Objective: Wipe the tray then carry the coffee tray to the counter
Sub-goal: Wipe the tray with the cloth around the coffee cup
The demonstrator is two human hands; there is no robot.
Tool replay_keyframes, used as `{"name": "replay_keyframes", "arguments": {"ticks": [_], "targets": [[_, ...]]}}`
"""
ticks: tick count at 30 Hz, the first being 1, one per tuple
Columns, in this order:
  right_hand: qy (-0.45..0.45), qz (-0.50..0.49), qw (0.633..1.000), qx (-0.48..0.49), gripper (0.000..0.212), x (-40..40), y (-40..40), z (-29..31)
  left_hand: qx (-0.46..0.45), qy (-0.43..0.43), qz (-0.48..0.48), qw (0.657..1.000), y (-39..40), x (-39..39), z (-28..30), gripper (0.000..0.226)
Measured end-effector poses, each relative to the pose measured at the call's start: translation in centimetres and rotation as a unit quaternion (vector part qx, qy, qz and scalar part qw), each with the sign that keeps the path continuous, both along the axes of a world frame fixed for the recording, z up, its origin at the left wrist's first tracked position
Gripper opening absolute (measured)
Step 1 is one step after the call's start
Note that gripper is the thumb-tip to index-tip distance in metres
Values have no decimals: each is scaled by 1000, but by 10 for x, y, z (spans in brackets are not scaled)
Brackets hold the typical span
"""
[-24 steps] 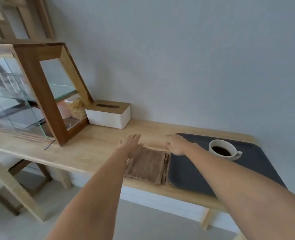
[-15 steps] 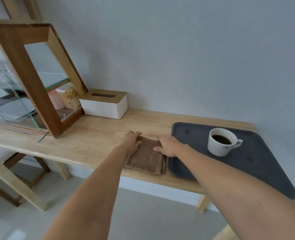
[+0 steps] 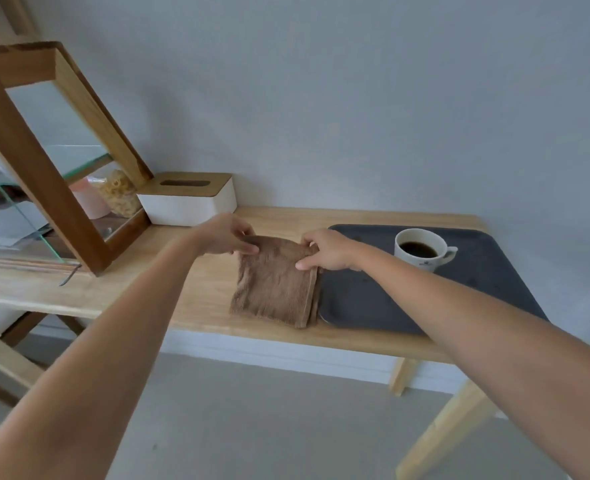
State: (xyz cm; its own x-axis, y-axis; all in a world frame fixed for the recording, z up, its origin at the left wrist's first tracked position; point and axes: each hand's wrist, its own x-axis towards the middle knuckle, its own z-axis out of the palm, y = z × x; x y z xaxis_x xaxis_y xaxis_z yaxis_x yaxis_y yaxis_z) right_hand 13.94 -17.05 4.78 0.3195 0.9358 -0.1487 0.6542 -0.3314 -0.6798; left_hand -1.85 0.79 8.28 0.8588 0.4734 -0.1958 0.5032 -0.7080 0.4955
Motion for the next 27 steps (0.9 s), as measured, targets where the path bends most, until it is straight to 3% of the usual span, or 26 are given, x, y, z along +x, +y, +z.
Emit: {"name": "replay_keyframes", "arguments": {"ticks": [6,12,14,18,24,27], "targets": [[85,15,996,28,20,22,-52,58,-65,-5,-65,996,-33,14,63,14],[51,-16,998,-13,30,55,-105,82,-133,-13,-115,984,-68,60,63,22],[9,-35,999,-24,36,61,-116,71,-137,-5,-122,983,-79,76,43,16],[-170,-27,985,-23,34,66,-127,27,-129,-30,-101,986,-95,88,-2,20],[-186,12,982,-13,34,52,-144,-33,-68,-115,-84,987,-113,63,-52,23],[-194,27,980,-20,47,47,-152,-52,-69,-123,-61,988,-128,41,-72,38]]}}
